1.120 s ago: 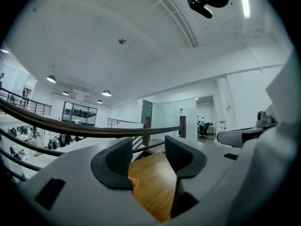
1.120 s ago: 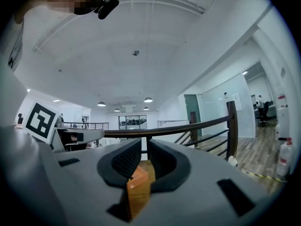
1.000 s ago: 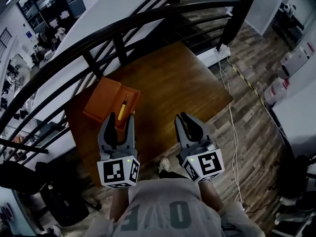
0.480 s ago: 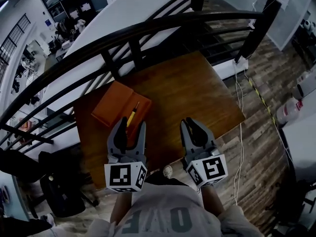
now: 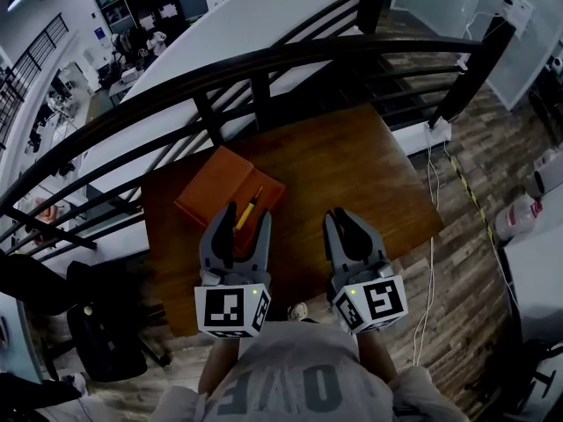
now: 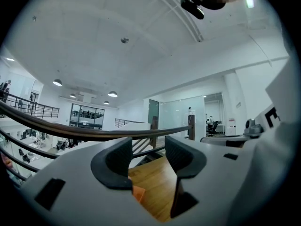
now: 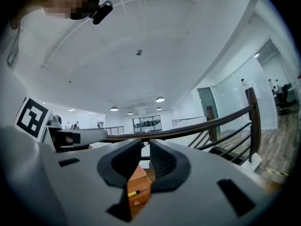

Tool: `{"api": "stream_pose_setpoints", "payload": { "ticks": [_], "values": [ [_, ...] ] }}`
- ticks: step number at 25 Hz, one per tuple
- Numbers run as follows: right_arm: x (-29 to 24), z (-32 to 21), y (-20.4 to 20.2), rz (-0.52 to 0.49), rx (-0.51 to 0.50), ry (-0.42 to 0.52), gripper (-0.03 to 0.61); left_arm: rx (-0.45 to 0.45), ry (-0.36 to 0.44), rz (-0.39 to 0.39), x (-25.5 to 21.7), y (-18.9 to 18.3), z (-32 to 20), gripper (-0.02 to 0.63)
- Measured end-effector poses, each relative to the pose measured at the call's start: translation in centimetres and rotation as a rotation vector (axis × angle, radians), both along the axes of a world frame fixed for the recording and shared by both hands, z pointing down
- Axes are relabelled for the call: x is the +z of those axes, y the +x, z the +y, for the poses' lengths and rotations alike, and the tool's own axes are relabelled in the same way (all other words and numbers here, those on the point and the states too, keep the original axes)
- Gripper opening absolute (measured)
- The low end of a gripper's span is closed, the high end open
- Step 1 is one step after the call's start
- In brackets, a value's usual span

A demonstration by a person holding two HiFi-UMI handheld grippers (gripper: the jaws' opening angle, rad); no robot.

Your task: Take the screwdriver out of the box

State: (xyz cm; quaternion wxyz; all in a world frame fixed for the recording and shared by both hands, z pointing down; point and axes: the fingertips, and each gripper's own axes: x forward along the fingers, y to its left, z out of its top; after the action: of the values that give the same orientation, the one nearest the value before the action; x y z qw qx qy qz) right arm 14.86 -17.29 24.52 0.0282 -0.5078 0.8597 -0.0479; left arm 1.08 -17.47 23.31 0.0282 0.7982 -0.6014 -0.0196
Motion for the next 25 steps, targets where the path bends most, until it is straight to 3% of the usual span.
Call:
{"api": "stream_pose_setpoints", "payload": {
  "ticks": [15,25],
  "values": [
    [0.5,-2.9,-5.4,0.003,-0.130,-0.020,0.061,-0.032,-0.053,-0.017,1.8,-4.0,-2.2,0.213],
    [2.4,-4.9,-8.4,0.007,-0.196,-0.085,0.061,0.071,-0.271,-0.089,8.2,-4.0,-4.6,0.213]
  ]
}}
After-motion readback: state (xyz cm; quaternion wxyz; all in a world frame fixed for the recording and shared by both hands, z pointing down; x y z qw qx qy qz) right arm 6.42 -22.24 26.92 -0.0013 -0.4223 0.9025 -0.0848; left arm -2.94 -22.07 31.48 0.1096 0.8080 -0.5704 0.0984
